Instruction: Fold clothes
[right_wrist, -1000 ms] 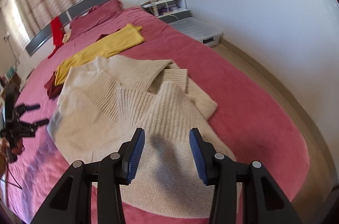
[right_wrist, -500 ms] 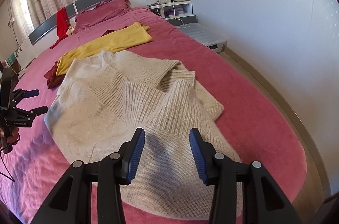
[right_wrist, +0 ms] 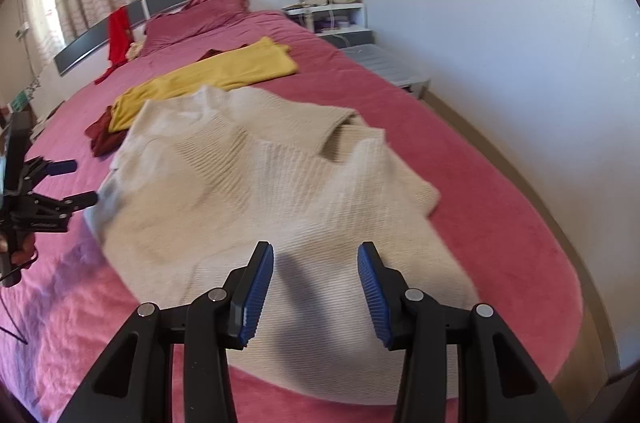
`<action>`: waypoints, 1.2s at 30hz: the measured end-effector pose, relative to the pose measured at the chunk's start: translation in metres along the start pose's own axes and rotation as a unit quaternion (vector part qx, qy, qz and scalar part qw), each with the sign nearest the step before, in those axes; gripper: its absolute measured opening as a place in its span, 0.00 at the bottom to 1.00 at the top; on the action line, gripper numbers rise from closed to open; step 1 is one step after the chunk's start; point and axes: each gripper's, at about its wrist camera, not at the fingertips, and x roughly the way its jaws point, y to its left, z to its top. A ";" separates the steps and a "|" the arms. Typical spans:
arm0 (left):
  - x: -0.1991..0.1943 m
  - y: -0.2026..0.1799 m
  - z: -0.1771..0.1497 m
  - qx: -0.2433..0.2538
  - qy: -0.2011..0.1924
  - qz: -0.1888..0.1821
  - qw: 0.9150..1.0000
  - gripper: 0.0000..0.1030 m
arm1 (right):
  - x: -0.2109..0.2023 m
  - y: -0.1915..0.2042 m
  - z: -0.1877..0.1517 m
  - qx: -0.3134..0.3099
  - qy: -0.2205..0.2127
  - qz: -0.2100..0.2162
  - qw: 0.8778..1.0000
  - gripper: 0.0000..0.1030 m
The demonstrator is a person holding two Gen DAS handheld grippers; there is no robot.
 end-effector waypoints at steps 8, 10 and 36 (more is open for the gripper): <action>0.059 0.045 0.007 -0.094 0.082 -0.077 0.989 0.90 | 0.040 -0.081 0.016 0.060 0.042 0.037 0.997 0.43; 0.069 0.046 0.011 -0.106 0.090 -0.101 0.985 0.91 | 0.063 -0.100 0.014 0.091 0.080 0.080 0.989 0.43; 0.081 0.080 0.017 -0.082 0.116 -0.107 0.984 0.74 | 0.102 -0.150 0.006 0.121 0.142 0.269 0.945 0.46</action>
